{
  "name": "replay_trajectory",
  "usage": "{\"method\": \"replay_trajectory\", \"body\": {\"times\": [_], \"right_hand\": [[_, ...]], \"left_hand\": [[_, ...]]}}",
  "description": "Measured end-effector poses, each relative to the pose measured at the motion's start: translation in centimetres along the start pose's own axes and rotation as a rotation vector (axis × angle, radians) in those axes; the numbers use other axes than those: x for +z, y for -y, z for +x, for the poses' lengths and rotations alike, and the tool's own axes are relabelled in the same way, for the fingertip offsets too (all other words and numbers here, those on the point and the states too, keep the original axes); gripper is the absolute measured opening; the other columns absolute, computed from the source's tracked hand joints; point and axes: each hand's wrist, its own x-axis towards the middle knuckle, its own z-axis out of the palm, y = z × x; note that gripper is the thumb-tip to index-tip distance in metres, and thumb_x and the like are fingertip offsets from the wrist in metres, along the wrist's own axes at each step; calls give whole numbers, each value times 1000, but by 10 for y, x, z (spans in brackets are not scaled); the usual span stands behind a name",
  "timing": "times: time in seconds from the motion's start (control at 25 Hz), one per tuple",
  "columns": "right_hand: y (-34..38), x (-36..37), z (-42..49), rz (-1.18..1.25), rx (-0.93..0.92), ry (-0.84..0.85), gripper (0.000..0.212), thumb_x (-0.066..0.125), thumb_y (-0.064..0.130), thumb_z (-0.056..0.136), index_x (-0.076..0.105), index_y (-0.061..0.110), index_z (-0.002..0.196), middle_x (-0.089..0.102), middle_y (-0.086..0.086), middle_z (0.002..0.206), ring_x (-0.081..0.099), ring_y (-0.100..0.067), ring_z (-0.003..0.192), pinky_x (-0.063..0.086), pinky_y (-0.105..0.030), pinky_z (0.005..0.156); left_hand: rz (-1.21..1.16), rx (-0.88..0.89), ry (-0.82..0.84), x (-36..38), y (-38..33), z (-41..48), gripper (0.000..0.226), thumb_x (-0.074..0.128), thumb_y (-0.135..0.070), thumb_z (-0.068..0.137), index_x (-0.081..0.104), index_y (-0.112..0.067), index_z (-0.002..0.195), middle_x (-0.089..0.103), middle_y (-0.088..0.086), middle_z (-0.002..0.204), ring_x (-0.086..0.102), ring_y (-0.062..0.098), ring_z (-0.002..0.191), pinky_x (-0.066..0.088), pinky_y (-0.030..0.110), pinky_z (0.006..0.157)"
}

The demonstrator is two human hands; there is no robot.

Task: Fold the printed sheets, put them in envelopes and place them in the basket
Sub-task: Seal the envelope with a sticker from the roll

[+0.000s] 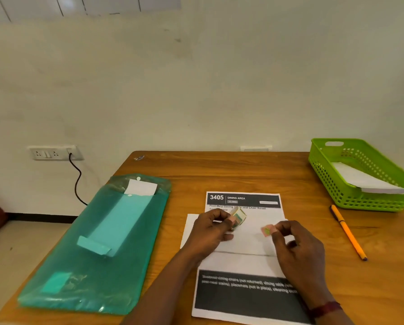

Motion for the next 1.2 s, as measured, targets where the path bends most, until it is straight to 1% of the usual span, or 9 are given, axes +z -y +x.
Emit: {"method": "replay_trajectory", "body": {"times": [0.08,0.24,0.44,0.6,0.84,0.96,1.04,1.12,1.2], "right_hand": [[0,0,-1,-76,-4,19,22,75,14,80,60,31,83,64,12,76,53,-5,57,41,-23,54],[9,1,-2,-147,-116,20,3,59,29,83,60,29,80,60,9,69,43,8,58,31,-13,52],[6,5,-1,-194,-215,-41,28,51,40,83,67,19,75,57,7,62,46,-8,50,35,-17,47],[2,8,2,-216,-215,-43,31,49,41,84,68,17,78,57,7,59,39,-5,47,31,-11,48],[-1,10,1,-240,-197,-11,20,60,37,81,67,17,81,60,5,61,39,-3,49,34,-11,49],[4,6,0,-210,-103,0,19,49,39,89,62,26,94,62,10,69,40,3,53,30,-10,50],[4,5,1,-180,-24,1,6,53,32,95,52,36,100,66,13,75,49,-3,58,30,-9,53],[3,5,1,-145,20,35,25,59,20,93,46,40,100,68,9,82,52,-11,63,34,-16,53],[3,5,0,-146,14,64,28,59,15,92,46,38,101,67,5,86,53,-14,68,39,-26,56]], "left_hand": [[39,15,-140,-18,-18,13,6,65,-15,93,71,-13,92,70,9,103,70,18,88,60,33,78],[607,177,-506,-68,-39,54,17,70,-29,89,76,-17,100,73,-3,98,64,11,85,47,22,73],[1046,99,-536,-105,-45,101,22,68,-17,90,73,-15,111,70,5,112,61,15,90,46,24,82],[1036,-21,-560,-118,-40,121,28,70,-24,89,70,-16,116,70,4,115,65,22,101,49,29,86],[981,-29,-544,-120,-25,126,40,69,-11,87,64,-20,126,66,5,125,63,24,109,52,35,92],[970,69,-580,-102,-19,107,43,64,-7,89,59,-22,130,66,3,125,63,25,109,52,36,91],[980,212,-520,-85,-16,89,35,59,-13,94,59,-20,128,67,4,123,64,25,108,53,37,90],[975,365,-402,-69,-12,68,27,57,-26,96,62,-18,121,69,4,118,66,24,104,52,36,87],[961,411,-378,-56,-6,51,28,60,-25,94,63,-18,121,67,2,122,65,22,105,52,31,88]]}}
